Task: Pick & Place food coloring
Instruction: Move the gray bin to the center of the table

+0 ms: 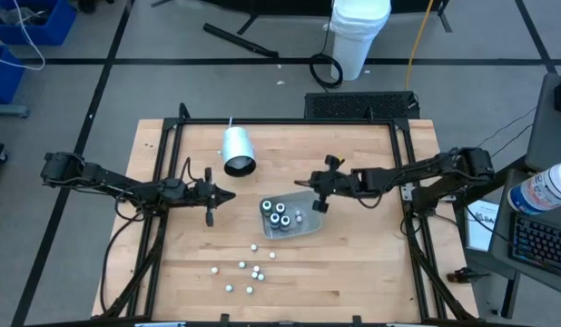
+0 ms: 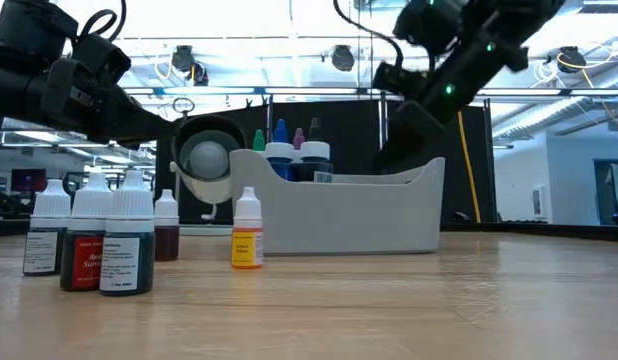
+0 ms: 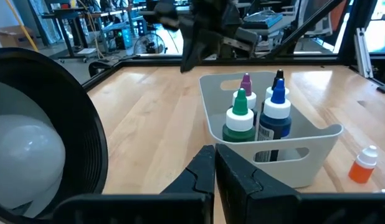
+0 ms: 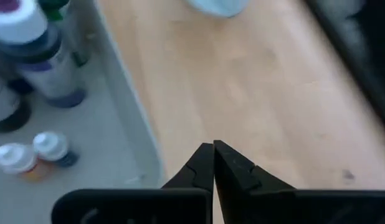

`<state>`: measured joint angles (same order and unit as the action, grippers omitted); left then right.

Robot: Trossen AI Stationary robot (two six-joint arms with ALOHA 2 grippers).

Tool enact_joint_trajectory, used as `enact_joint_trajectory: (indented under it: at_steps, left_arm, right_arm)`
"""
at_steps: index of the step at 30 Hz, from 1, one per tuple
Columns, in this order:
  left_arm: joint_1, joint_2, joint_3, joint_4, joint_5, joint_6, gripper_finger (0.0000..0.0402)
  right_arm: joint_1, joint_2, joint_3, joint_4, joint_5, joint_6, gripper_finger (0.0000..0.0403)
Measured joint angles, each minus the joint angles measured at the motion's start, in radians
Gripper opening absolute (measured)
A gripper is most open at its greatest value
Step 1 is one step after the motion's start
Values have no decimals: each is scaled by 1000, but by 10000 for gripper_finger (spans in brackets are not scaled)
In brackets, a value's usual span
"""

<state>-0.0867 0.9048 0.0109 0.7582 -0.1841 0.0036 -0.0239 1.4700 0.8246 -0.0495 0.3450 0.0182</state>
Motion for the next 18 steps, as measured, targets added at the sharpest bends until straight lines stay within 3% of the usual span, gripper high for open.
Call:
enact_joint_trajectory:
  at_steps: [3,9,18]
  left_arm:
    - [0,0,0,0,0,11,19]
    - [0,0,0,0,0,13,19]
    - [0,0,0,1,0,11,19]
  right_arm:
    - [-53,0,-28,57,-149,-8,1]
    - [-83,0,-43,84,-287,-55,1]
    - [-57,12,-44,76,-322,-38,0]
